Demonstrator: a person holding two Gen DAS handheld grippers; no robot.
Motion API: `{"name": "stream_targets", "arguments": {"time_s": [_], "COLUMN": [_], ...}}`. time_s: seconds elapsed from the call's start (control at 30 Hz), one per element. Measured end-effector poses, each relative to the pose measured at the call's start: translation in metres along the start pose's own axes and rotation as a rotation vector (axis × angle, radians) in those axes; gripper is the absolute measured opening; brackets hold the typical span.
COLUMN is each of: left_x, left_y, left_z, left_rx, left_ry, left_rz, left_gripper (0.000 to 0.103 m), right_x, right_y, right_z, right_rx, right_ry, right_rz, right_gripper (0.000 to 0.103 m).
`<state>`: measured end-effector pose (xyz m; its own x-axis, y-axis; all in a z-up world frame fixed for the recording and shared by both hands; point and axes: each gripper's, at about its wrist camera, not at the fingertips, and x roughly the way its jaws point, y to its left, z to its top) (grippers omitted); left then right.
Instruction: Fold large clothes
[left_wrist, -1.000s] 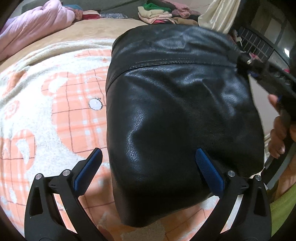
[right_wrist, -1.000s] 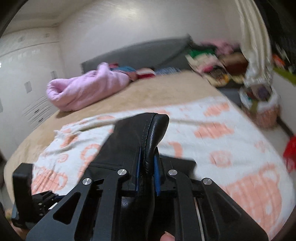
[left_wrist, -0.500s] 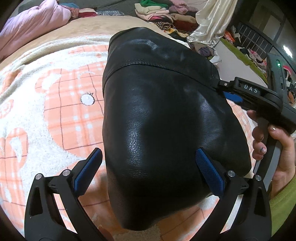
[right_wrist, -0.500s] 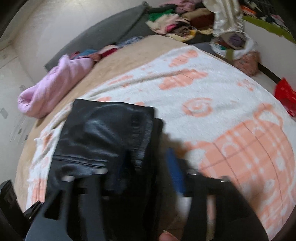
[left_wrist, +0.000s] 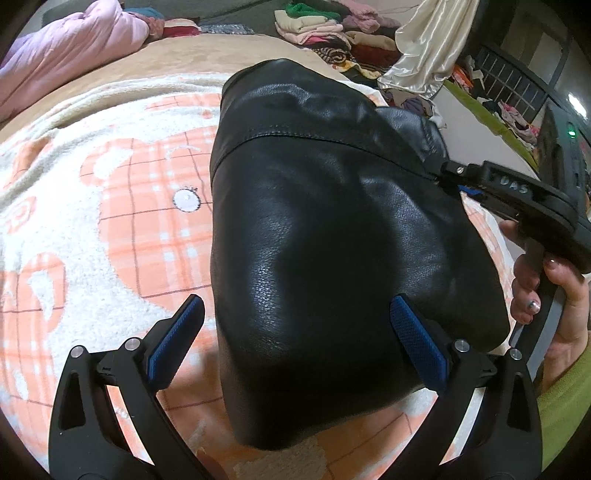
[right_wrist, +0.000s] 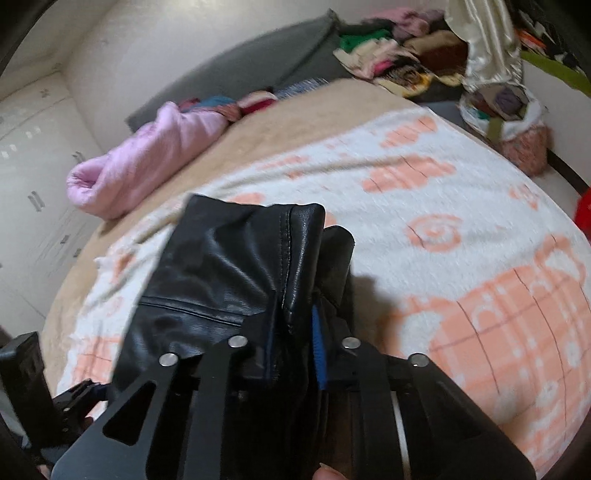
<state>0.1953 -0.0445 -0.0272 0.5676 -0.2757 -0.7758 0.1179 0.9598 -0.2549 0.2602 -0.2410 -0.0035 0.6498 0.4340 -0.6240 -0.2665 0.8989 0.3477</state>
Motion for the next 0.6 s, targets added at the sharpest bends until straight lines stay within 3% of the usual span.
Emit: {"name": "stream_targets", "arguments": {"time_s": [0.1, 0.33, 0.6], "left_x": [-0.004, 0.005, 0.005], "left_y": [0.006, -0.001, -0.003], "left_z": [-0.001, -0.005, -0.008], "left_rx": [-0.014, -0.002, 0.003], "left_ry": [-0.006, 0.027, 0.031], "left_rz": [-0.004, -0.035, -0.032], "left_gripper": [0.095, 0.095, 0.094], "right_x": [-0.007, 0.02, 0.023], "right_y": [0.007, -0.013, 0.001], "right_z": [0.005, -0.001, -0.011], "right_rx": [-0.018, 0.03, -0.059], "right_ry": [-0.044, 0.06, 0.035], "right_rz": [0.086, -0.052, -0.17], "right_gripper": [0.014, 0.017, 0.027]}}
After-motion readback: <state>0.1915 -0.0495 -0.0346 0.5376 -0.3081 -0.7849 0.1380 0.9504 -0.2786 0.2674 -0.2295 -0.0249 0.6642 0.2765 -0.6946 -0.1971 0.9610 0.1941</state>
